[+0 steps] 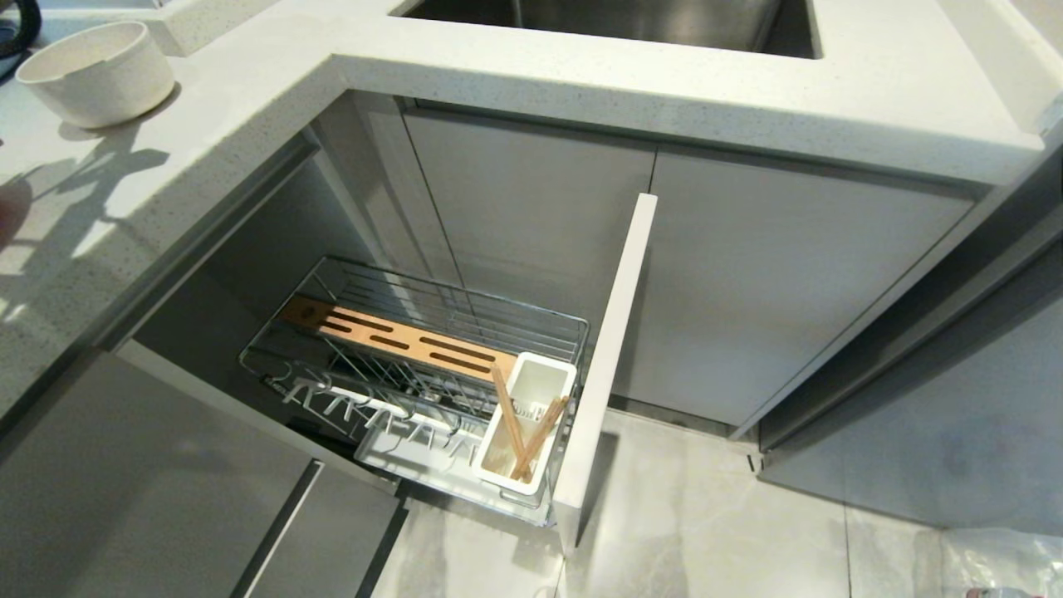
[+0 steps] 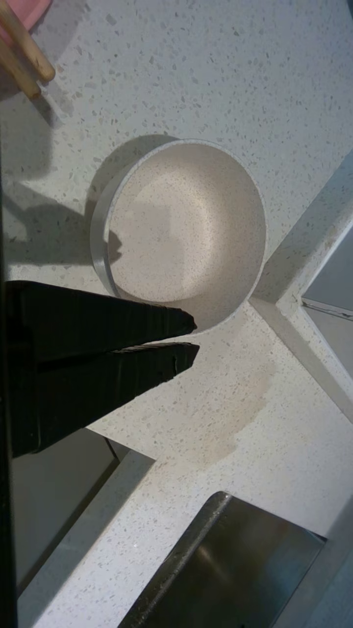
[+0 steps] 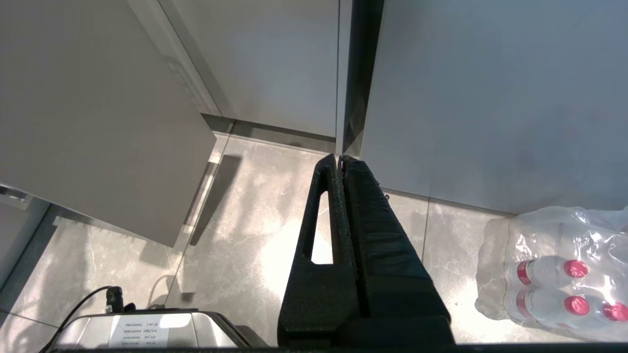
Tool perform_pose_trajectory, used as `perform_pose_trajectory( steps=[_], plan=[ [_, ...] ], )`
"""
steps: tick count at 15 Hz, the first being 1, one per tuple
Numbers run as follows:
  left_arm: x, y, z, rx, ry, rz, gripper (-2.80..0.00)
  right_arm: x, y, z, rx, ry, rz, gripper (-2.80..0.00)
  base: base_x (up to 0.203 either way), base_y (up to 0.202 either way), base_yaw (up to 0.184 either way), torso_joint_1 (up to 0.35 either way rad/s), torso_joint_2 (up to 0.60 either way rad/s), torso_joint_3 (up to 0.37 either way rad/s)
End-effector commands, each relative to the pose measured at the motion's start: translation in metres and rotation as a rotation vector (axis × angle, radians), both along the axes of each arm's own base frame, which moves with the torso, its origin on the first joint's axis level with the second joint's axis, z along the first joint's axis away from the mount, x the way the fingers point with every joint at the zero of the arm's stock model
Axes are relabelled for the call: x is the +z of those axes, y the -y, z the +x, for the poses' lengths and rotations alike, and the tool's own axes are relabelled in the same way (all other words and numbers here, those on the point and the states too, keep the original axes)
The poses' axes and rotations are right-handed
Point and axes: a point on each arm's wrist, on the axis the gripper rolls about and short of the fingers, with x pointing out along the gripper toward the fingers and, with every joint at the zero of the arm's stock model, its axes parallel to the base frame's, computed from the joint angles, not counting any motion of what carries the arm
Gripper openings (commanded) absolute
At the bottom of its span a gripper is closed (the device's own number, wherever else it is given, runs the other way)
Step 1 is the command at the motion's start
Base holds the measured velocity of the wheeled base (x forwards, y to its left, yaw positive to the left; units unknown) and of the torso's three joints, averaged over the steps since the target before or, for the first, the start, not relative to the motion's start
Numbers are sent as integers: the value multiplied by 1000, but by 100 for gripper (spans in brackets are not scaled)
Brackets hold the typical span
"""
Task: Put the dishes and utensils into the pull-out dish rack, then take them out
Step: Pick up the bowl and place it in the cupboard
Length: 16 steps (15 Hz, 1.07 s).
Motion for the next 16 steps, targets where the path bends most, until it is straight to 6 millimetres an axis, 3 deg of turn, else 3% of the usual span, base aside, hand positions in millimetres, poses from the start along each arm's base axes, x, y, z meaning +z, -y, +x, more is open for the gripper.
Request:
perform_pose_trajectory(
  steps=[1, 2, 16],
  plan=[
    [0, 0, 0, 2, -2, -1, -280, 0, 0, 0, 0, -1, 0, -280, 0, 0, 0, 0, 0, 0],
    [-1, 0, 0, 2, -4, 0, 0, 0, 0, 0, 0, -1, 0, -280, 0, 0, 0, 0, 0, 0],
    [-22, -4, 48, -16, -76, 100, 0, 0, 0, 0, 0, -1, 0, -280, 0, 0, 0, 0, 0, 0]
  ],
)
